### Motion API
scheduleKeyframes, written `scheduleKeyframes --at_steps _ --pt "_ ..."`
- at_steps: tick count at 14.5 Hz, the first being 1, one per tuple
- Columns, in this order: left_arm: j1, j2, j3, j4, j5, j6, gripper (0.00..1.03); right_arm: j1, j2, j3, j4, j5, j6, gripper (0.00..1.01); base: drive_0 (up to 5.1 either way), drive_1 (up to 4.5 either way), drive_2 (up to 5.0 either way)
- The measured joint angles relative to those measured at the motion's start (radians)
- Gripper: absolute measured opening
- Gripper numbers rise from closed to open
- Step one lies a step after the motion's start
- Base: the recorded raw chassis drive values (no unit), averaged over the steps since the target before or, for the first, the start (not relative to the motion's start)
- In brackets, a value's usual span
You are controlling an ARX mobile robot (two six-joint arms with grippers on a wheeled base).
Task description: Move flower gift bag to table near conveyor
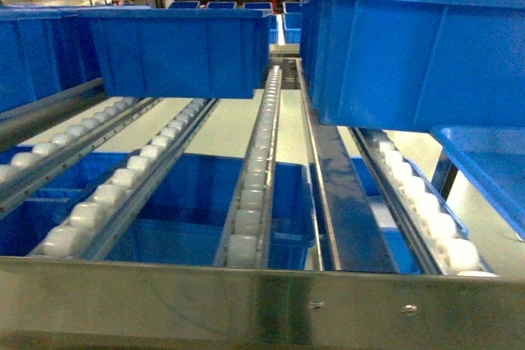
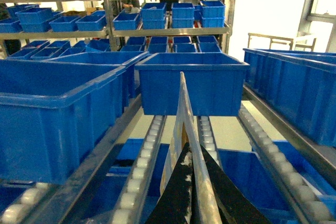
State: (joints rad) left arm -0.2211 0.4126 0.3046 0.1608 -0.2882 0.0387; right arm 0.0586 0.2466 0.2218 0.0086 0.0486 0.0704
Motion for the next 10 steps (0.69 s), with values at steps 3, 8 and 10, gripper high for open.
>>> scheduleKeyframes --at_steps 3,8,10 --pt "0.000 0.000 0.000 0.002 0.000 0.000 0.02 0.000 0.000 0.000 0.004 0.000 0.000 0.02 -4.9 1.29 3.4" --pt "0.000 0.000 0.000 0.002 0.000 0.000 0.02 0.000 0.000 0.000 0.005 0.000 0.000 0.02 -4.8 1.39 3.5" --pt "0.000 0.000 0.000 0.000 0.000 0.000 0.02 0.000 -0.001 0.000 0.004 0.000 0.000 0.02 -4.9 2.50 2.5"
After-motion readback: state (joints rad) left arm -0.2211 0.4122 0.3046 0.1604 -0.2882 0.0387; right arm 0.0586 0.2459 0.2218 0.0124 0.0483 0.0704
